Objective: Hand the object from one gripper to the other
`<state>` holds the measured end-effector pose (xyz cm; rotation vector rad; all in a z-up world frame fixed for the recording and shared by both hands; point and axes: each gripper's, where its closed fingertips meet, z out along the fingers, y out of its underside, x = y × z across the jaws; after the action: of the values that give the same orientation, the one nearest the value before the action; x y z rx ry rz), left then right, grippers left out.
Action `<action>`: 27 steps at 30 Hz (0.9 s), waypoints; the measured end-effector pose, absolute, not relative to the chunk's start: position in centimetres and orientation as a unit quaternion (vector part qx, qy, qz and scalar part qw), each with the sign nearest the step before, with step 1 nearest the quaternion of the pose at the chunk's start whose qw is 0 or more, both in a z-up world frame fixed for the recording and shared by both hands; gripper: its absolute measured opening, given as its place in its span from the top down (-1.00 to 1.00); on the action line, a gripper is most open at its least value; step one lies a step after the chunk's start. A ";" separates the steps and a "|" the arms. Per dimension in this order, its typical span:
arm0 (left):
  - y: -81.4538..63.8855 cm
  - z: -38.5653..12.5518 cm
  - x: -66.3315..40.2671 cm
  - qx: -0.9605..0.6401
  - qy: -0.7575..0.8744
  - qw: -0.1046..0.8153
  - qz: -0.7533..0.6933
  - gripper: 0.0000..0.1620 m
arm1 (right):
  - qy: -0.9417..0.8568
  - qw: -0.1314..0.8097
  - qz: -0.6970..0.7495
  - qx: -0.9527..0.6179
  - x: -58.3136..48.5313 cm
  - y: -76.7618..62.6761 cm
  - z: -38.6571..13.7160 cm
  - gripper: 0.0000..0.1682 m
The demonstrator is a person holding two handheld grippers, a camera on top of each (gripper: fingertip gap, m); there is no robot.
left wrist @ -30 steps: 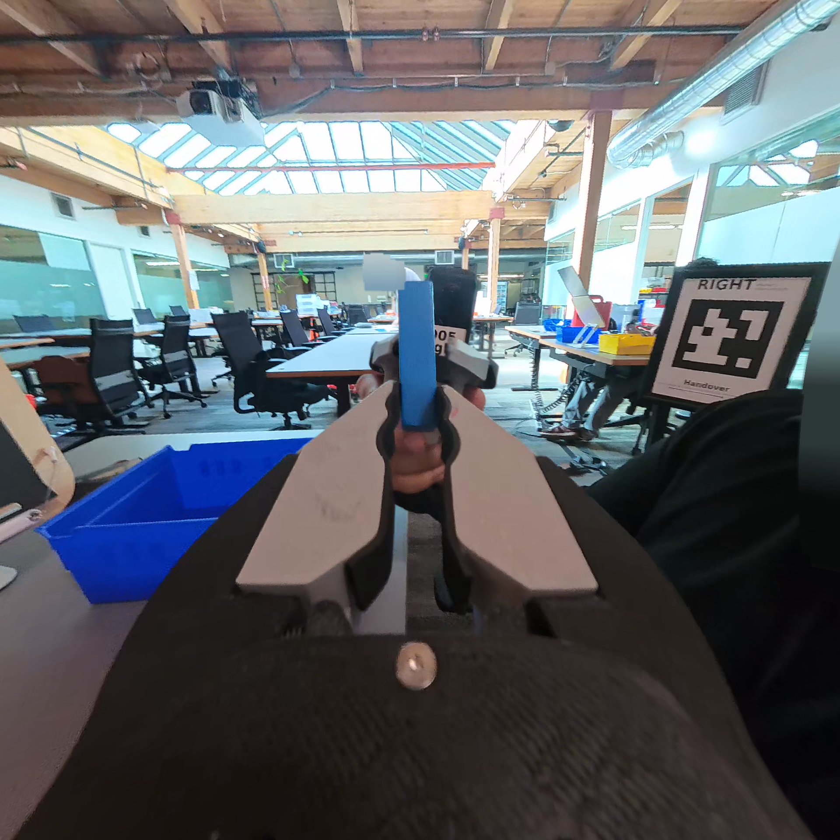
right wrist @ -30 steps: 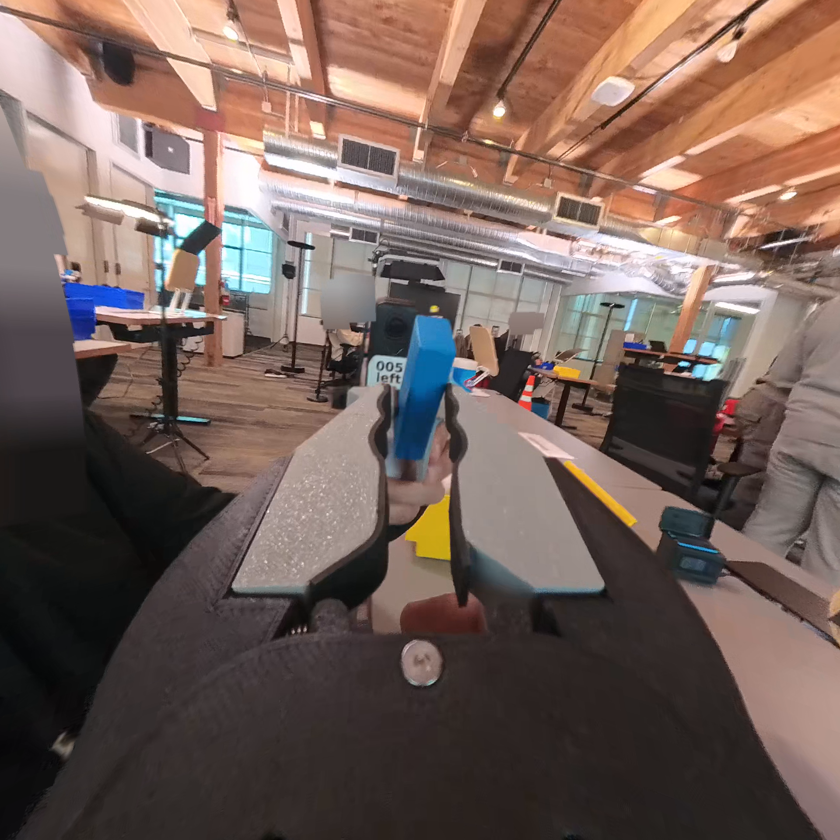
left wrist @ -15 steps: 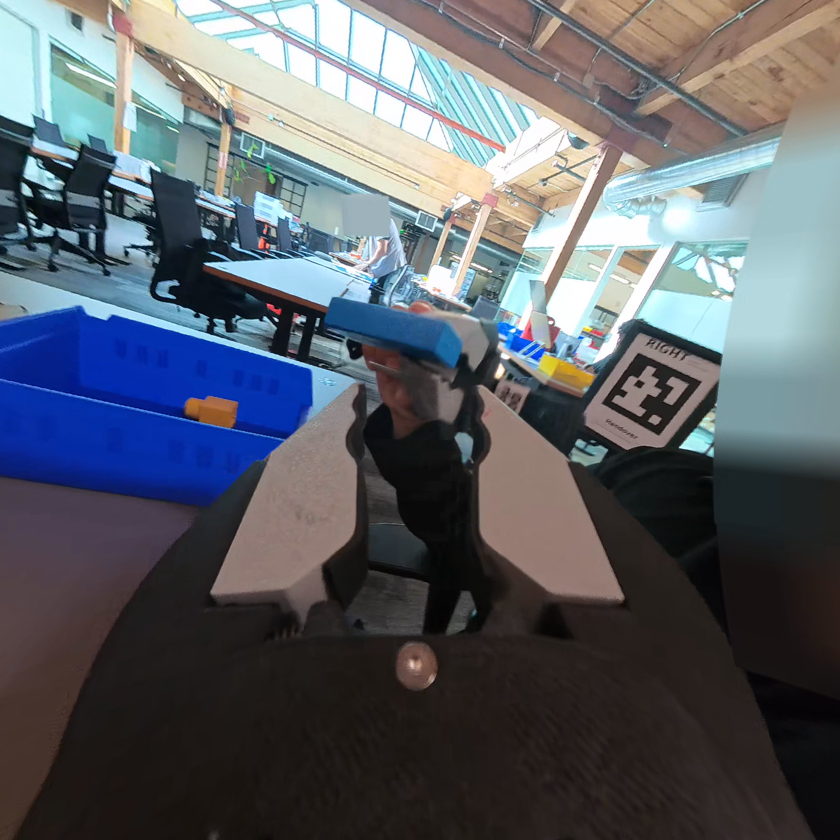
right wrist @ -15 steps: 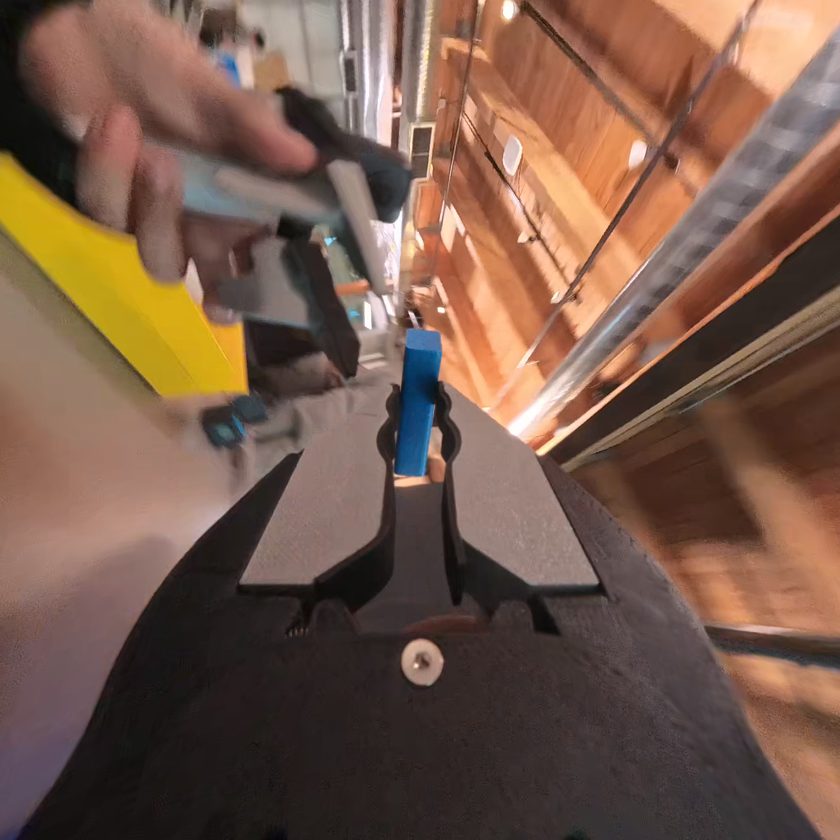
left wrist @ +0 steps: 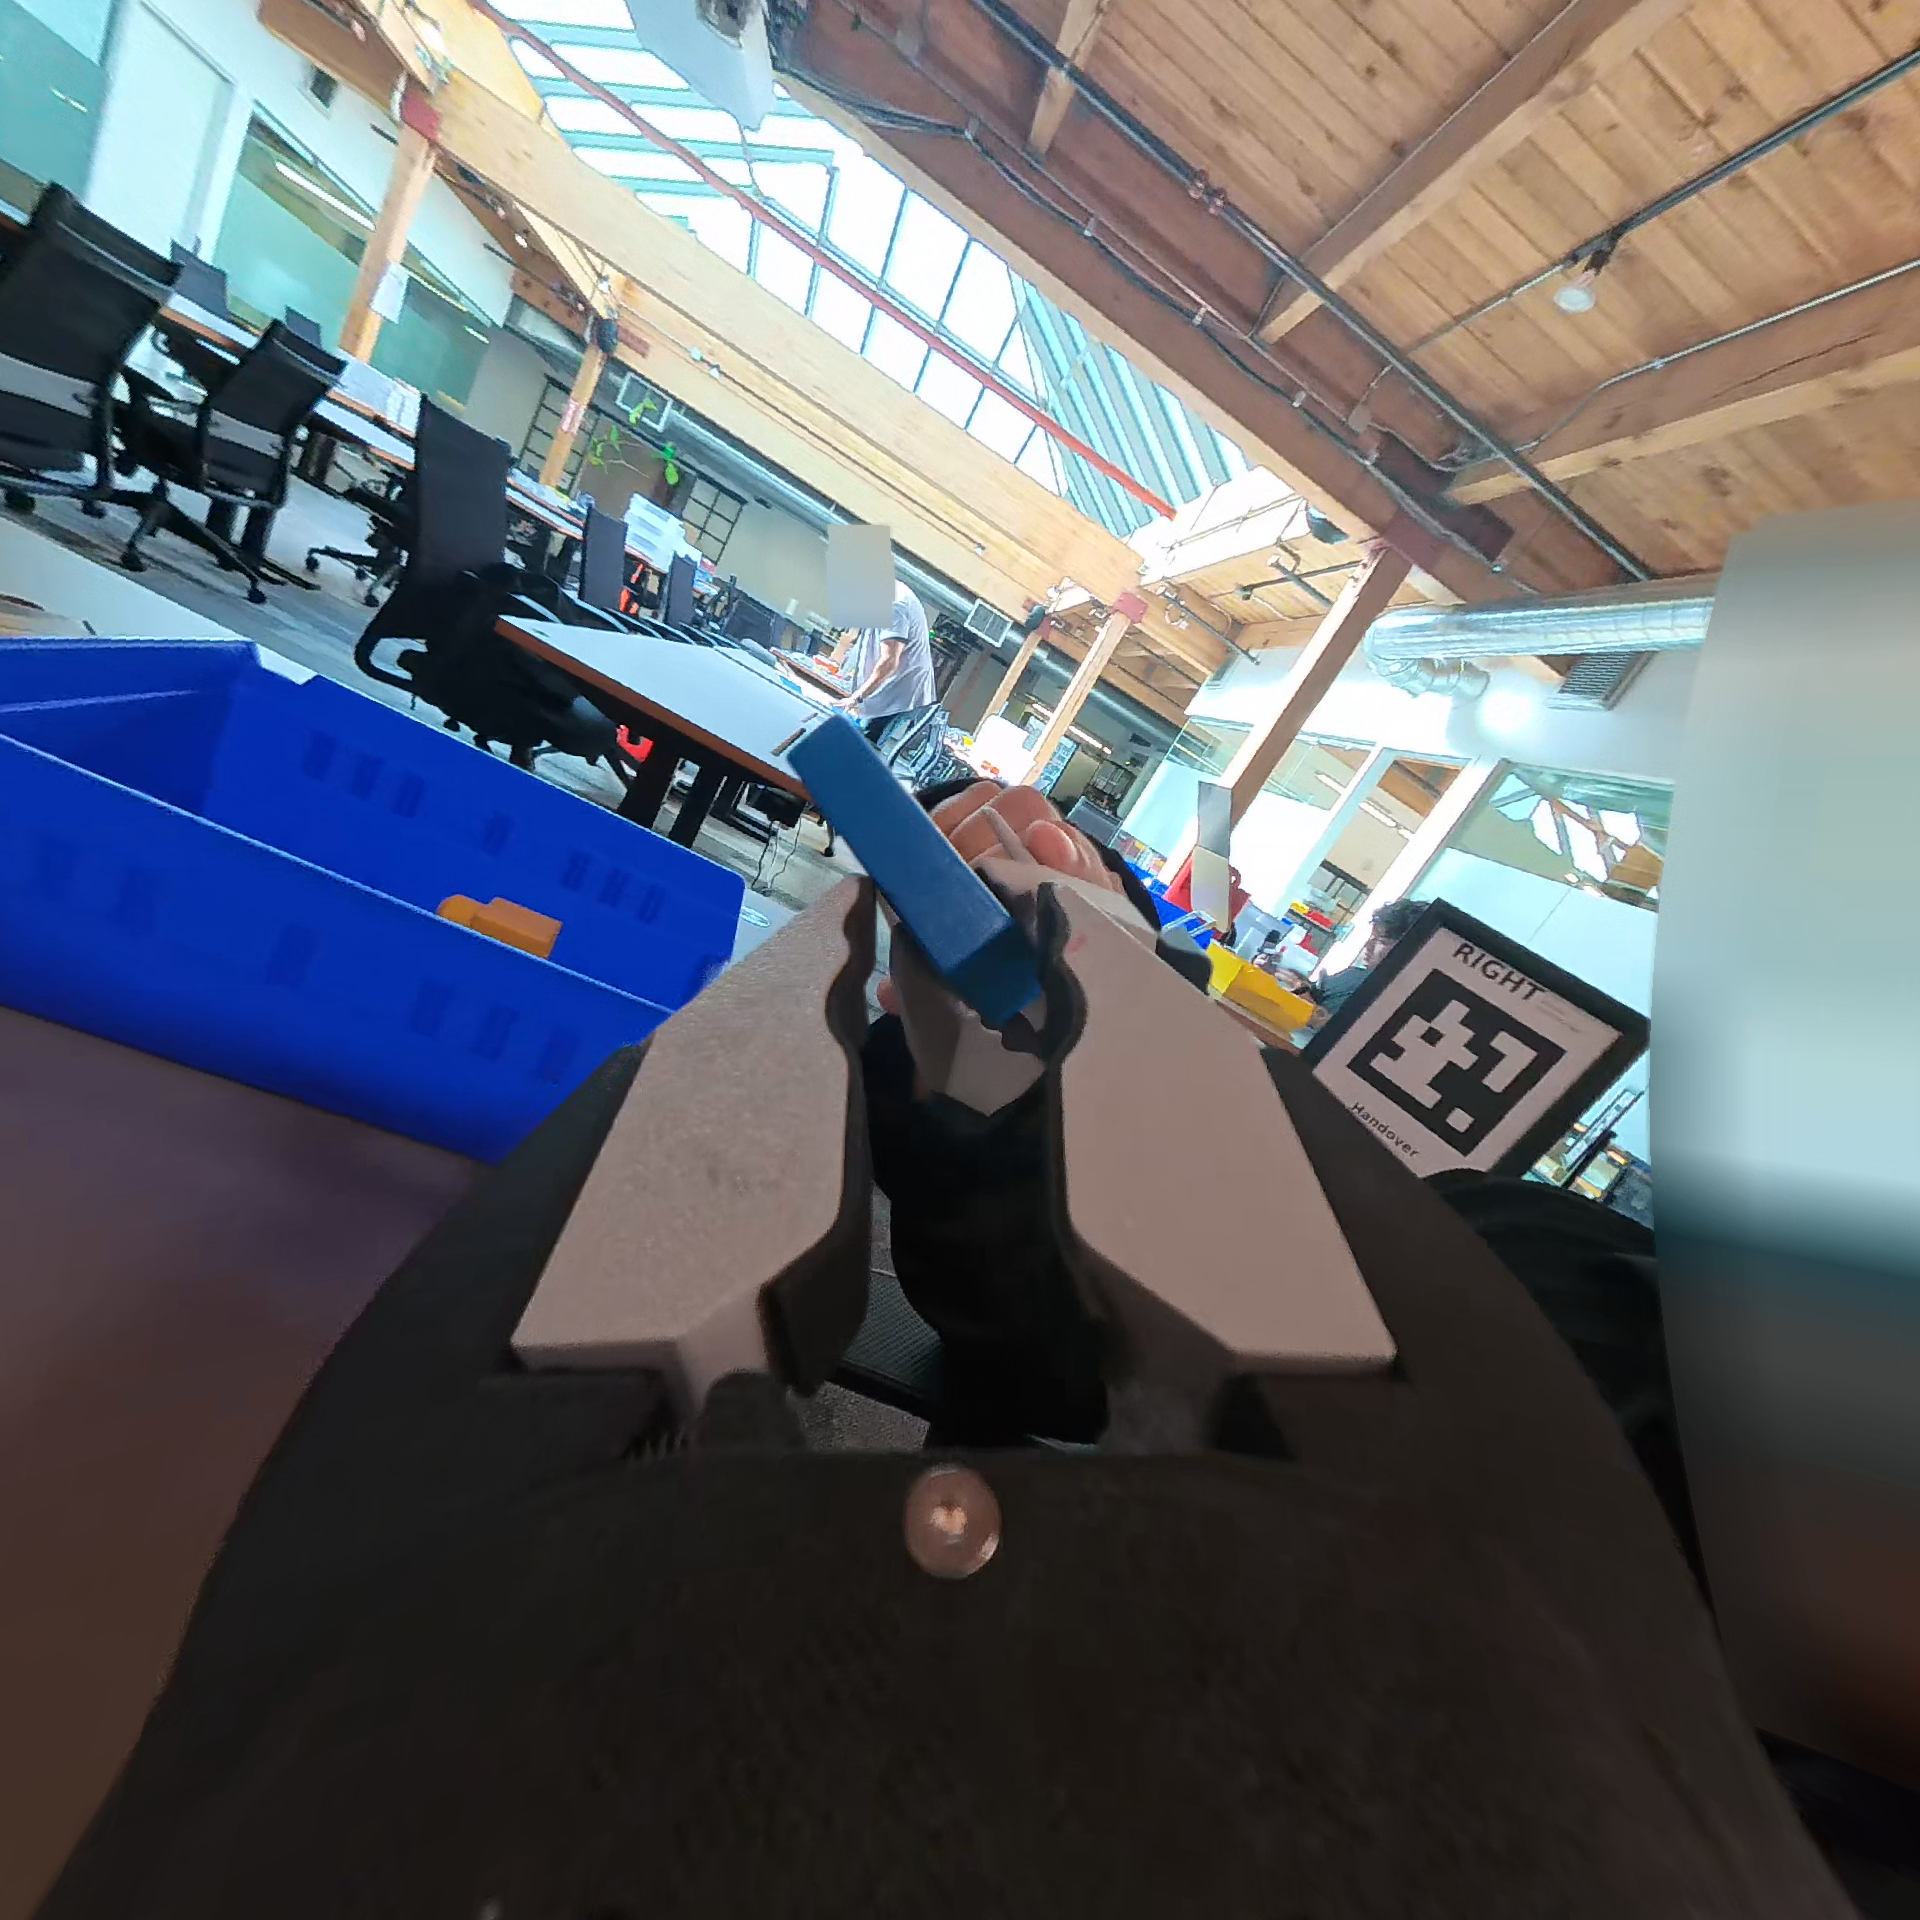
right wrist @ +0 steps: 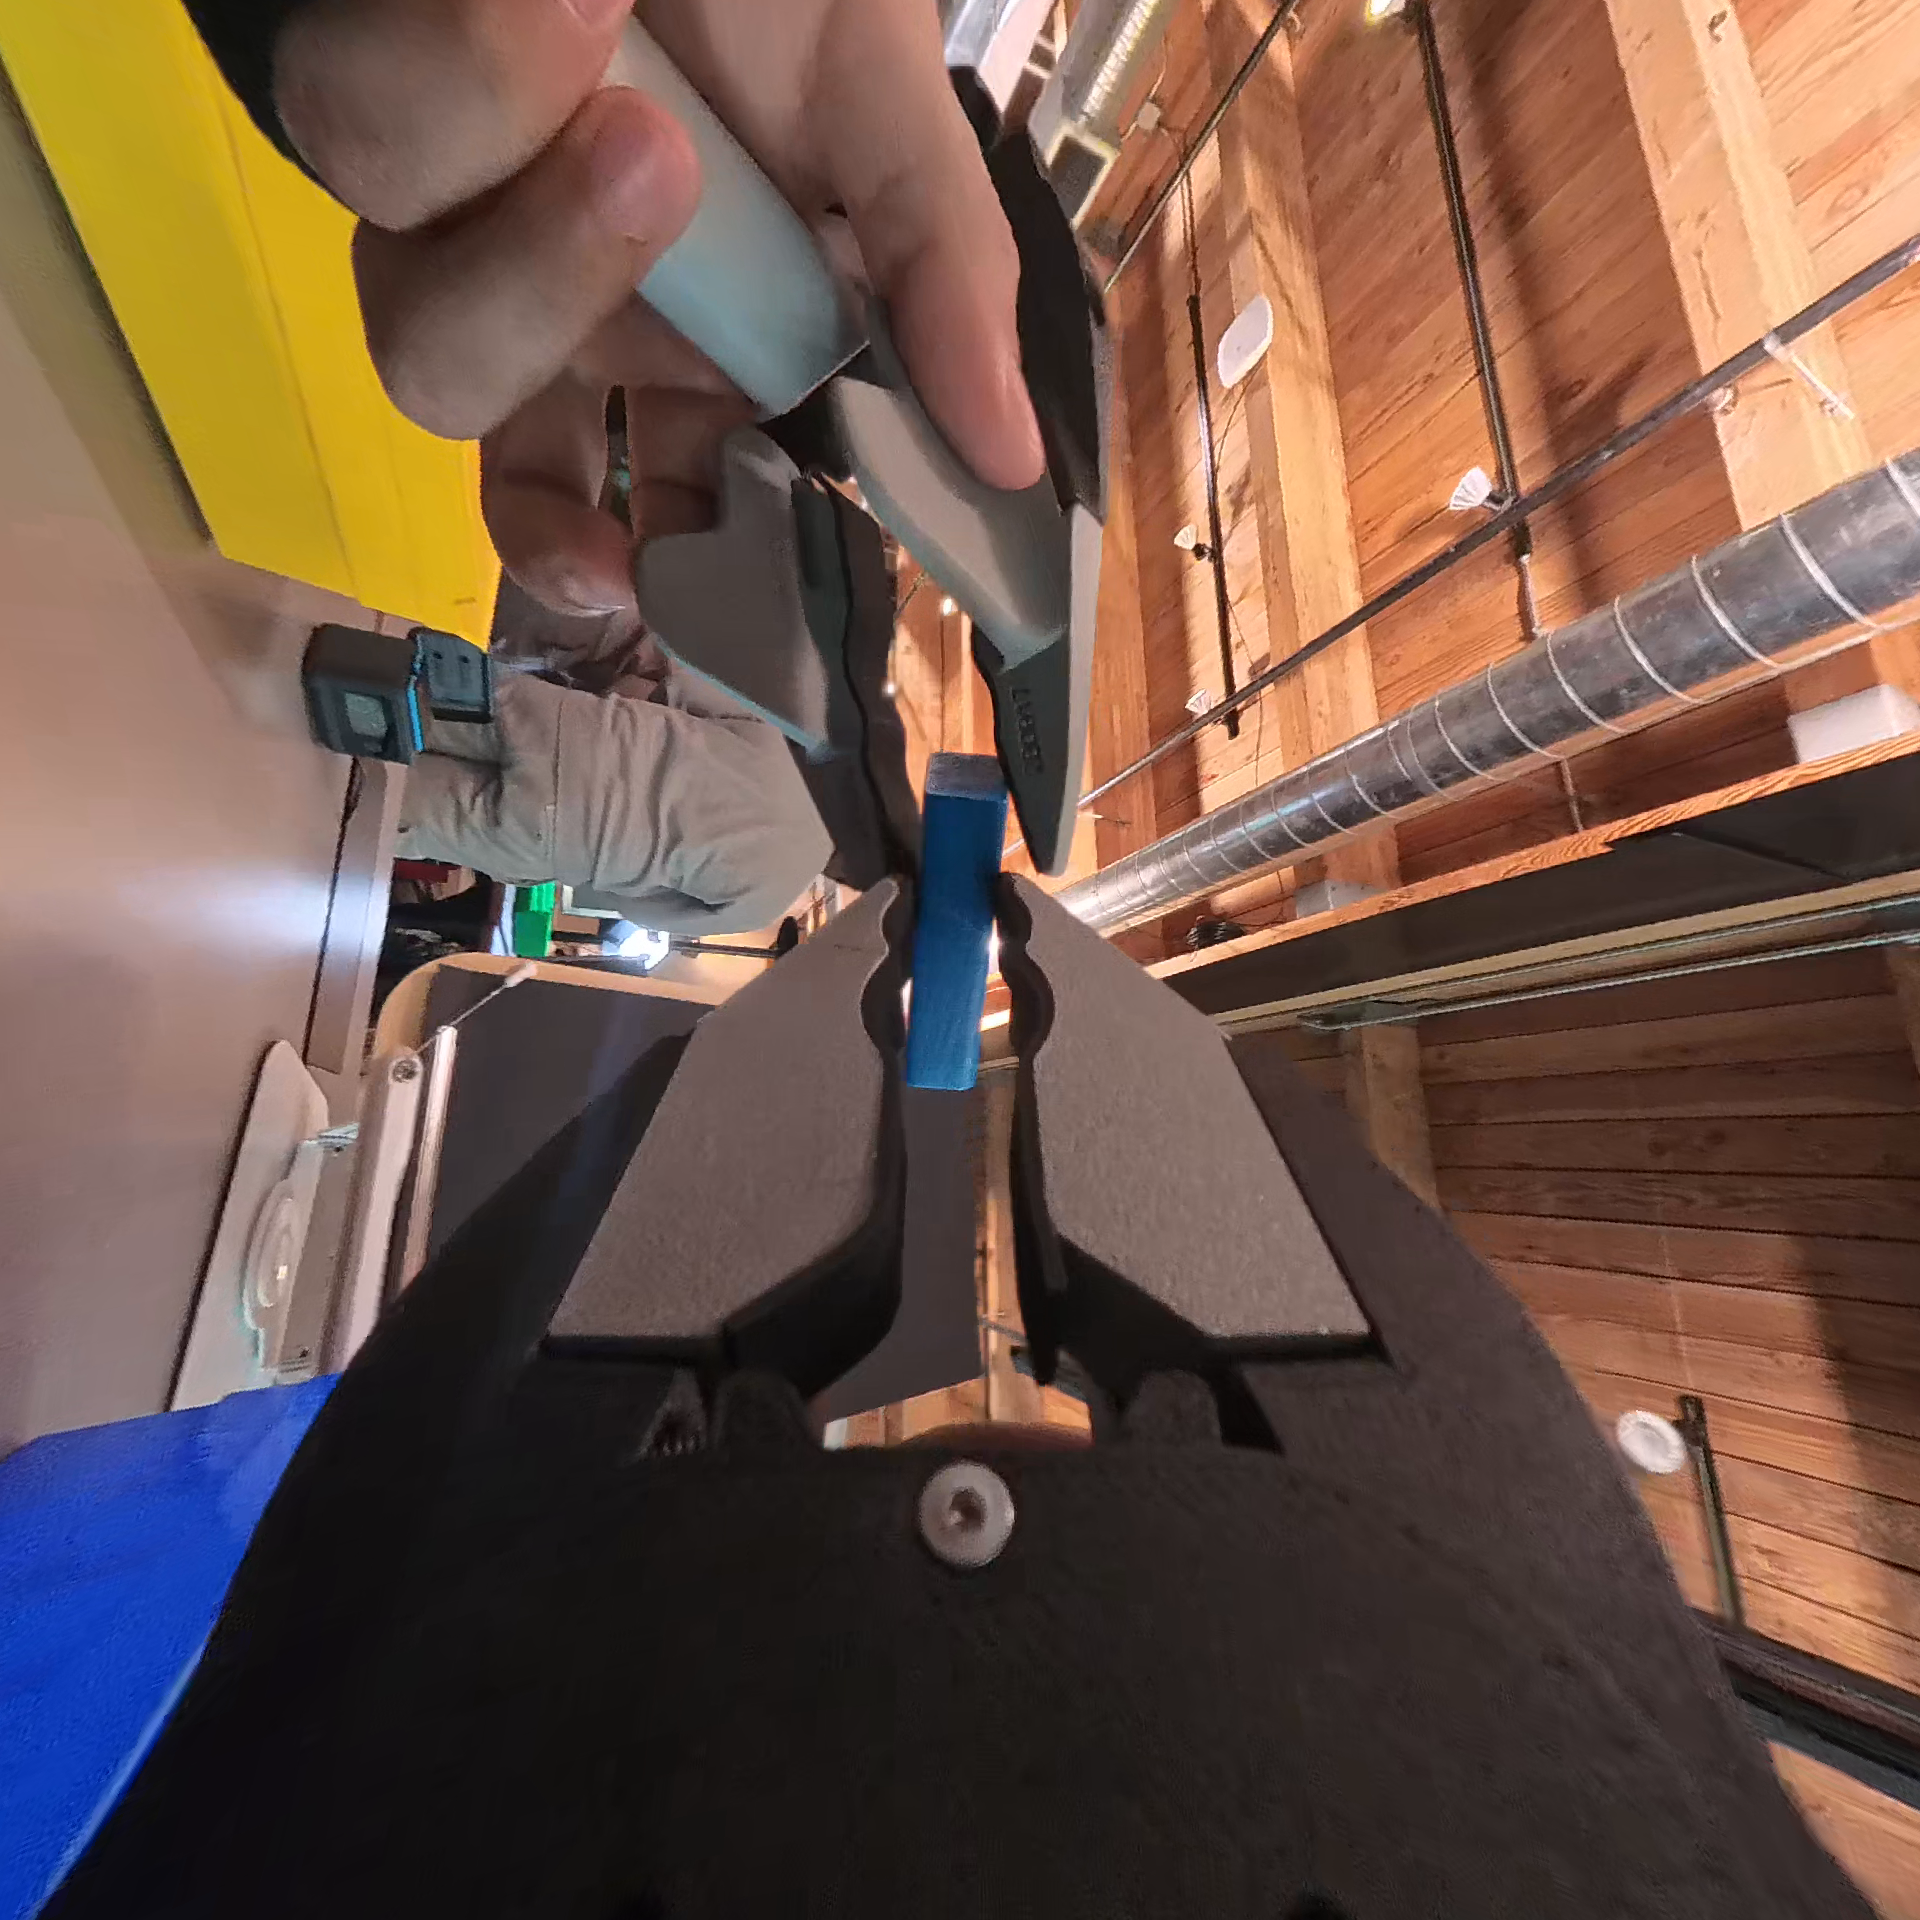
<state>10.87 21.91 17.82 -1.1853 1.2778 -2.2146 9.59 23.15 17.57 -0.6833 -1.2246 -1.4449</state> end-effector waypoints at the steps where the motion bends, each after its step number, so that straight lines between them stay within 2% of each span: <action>1: 21.9 17.7 10.9 -0.417 0.451 0.162 -0.772 0.67 | -0.512 0.538 -0.602 -0.294 9.8 23.2 17.5 0.85; 7: 22.5 17.7 11.2 -0.420 0.451 0.182 -0.766 0.81 | -0.480 0.569 -0.580 -0.330 11.4 22.9 18.1 0.80; 10: 23.5 18.7 10.6 -0.404 0.433 0.199 -0.781 0.83 | -0.437 0.630 -0.512 -0.387 12.4 22.2 19.2 0.87; 13: 24.1 20.5 9.3 -0.374 0.412 0.214 -0.803 0.83 | -0.388 0.705 -0.354 -0.476 12.6 21.4 20.2 0.80; 18: 23.0 20.8 8.6 -0.356 0.484 0.320 -0.733 0.83 | -0.324 0.770 -0.057 -0.546 11.0 20.4 21.0 0.72; 22: 20.8 22.5 7.0 -0.298 0.491 0.331 -0.749 0.83 | -0.275 0.769 0.172 -0.551 9.7 19.8 21.6 0.71; 27: 19.2 21.8 7.8 -0.283 0.501 0.344 -0.742 0.83 | -0.224 0.716 0.399 -0.528 8.2 19.1 22.5 0.78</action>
<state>7.82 19.15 21.79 -0.7358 1.3007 -1.9271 8.17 19.05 22.50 -1.1680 -0.4966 0.8834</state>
